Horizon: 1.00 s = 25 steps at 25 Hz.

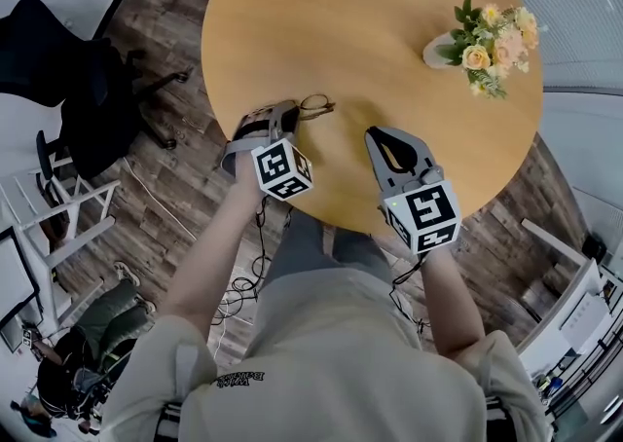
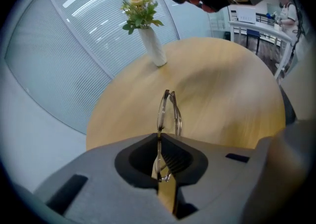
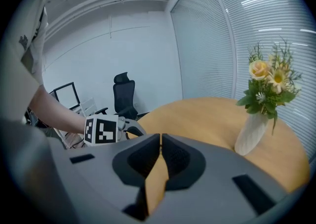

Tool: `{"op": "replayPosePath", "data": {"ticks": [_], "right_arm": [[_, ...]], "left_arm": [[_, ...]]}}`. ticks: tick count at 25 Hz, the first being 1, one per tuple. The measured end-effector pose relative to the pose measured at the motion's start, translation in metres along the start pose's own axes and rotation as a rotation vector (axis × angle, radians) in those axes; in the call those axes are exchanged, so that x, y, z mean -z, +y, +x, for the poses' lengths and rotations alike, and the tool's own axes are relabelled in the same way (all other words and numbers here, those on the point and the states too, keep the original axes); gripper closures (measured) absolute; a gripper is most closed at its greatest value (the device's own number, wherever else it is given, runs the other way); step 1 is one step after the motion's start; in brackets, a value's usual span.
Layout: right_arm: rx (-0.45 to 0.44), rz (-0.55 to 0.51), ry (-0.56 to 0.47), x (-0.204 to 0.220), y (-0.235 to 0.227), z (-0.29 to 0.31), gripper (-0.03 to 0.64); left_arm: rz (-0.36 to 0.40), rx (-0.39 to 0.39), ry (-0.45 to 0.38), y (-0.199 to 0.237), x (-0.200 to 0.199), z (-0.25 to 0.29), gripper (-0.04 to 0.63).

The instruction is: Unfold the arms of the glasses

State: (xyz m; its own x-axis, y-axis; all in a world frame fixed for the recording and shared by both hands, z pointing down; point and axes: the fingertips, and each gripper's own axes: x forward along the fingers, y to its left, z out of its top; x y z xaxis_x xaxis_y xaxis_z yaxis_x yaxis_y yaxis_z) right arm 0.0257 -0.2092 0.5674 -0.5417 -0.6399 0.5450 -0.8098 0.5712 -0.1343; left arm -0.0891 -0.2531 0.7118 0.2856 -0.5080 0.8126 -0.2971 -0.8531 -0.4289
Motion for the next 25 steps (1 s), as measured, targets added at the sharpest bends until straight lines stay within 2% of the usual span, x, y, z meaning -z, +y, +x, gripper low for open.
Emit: {"op": "replayPosePath", "data": {"ticks": [6, 17, 25], "right_arm": [[-0.056, 0.087, -0.103, -0.035, 0.001, -0.015, 0.583], [-0.015, 0.004, -0.323, -0.136, -0.009, -0.077, 0.583], [0.041, -0.108, -0.477, -0.202, -0.005, -0.139, 0.583]], "left_arm": [[-0.101, -0.05, -0.111, 0.025, -0.025, -0.039, 0.558], [-0.45, -0.162, -0.413, 0.1, -0.081, -0.172, 0.558], [-0.497, -0.253, -0.599, 0.137, -0.117, -0.261, 0.558]]}}
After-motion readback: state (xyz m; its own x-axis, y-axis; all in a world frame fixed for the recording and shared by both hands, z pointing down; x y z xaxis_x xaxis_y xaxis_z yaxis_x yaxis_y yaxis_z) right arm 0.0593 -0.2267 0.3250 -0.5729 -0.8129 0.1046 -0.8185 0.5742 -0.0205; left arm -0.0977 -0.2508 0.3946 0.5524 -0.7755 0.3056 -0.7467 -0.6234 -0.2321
